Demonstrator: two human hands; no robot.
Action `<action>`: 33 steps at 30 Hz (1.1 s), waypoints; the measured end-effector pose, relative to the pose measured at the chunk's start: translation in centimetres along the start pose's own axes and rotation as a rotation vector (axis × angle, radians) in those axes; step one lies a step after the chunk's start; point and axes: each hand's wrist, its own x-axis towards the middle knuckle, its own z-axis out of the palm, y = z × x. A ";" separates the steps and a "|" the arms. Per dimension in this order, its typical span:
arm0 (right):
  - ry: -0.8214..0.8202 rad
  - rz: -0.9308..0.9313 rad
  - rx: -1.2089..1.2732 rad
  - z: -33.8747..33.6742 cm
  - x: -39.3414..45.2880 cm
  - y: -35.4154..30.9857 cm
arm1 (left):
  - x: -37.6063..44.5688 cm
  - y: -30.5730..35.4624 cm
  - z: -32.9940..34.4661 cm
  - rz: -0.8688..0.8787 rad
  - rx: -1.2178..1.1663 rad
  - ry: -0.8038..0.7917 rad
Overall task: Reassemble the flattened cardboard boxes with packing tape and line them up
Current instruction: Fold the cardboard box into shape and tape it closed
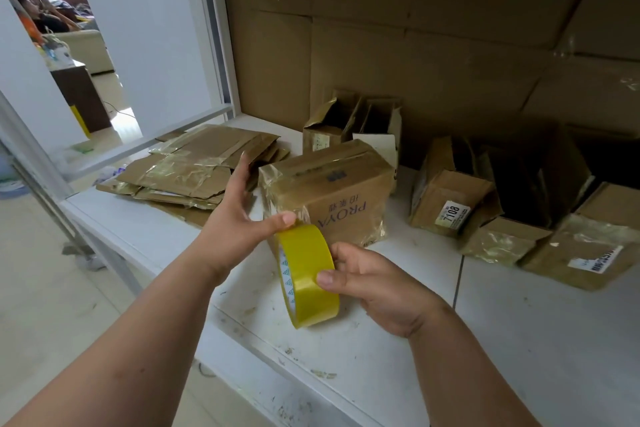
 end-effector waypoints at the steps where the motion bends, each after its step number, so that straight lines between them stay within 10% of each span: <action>1: 0.002 -0.002 0.001 0.3 0.1 0.2 | 0.1 0.3 0.0 0.098 0.099 0.032; 5: 0.021 -0.008 0.002 0.9 -0.1 0.4 | 0.3 1.2 0.5 0.255 0.485 0.046; 19: 0.108 -0.025 0.010 1.4 -2.6 3.0 | -0.3 1.5 1.0 0.140 0.536 0.015; 33: 0.345 -0.056 -0.290 -0.6 -3.5 2.2 | -5.7 -0.2 4.2 -0.335 -0.119 0.234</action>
